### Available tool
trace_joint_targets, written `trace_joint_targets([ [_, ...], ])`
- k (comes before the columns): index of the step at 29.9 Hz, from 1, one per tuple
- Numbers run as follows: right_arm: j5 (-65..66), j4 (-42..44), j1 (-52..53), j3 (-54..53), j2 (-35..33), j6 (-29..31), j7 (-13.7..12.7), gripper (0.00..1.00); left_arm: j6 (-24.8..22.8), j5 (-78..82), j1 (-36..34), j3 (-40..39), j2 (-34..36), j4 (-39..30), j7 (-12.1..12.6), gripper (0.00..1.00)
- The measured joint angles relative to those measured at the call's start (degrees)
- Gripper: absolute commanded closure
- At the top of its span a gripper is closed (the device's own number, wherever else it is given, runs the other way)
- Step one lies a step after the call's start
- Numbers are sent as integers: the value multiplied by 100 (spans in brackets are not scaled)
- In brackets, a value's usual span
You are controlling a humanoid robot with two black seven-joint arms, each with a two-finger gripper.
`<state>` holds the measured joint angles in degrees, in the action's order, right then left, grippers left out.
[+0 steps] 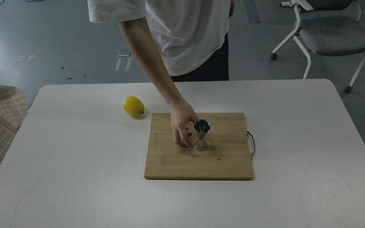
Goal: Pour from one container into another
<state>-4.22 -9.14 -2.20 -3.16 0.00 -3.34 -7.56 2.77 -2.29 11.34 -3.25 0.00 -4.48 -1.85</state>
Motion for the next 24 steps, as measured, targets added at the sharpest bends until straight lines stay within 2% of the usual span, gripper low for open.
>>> trace_joint_targets([
  [24, 0, 0, 0, 0, 0, 0, 0, 0, -3, 0, 0, 0, 0, 0, 0, 1],
])
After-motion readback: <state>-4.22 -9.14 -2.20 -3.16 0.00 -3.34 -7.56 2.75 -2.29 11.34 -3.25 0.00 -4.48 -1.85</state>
